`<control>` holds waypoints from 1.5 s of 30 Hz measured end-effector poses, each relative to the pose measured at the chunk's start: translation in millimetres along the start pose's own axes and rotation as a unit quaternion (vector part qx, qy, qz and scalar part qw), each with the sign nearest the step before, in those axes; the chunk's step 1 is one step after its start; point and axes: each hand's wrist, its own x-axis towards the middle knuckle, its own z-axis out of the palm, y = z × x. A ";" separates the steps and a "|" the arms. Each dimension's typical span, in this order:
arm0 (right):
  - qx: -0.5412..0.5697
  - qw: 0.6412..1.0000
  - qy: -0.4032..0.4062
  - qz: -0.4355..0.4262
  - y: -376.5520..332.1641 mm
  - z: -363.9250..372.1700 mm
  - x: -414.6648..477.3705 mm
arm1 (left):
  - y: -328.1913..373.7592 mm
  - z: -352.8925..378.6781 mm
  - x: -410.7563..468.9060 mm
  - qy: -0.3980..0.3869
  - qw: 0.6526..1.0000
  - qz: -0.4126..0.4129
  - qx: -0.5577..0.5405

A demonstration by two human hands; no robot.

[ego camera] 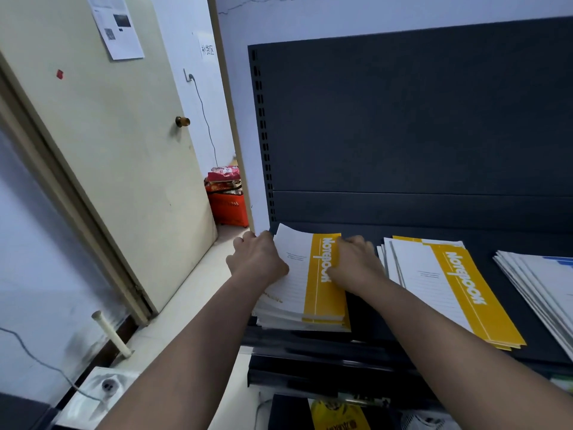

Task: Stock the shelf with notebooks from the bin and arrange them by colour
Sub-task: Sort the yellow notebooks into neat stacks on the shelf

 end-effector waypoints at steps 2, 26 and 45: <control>0.013 0.999 0.021 -0.022 4.5 -1.6 -1.3 | 5.9 -1.3 0.4 0.004 1.000 0.005 -0.022; -0.045 0.997 -0.023 0.053 209.6 -67.6 -46.0 | 187.8 72.9 -53.2 -0.113 0.983 0.052 -0.132; 0.009 0.999 -0.042 0.029 226.7 -69.2 -41.7 | 214.4 82.0 -61.0 -0.077 0.989 0.032 -0.125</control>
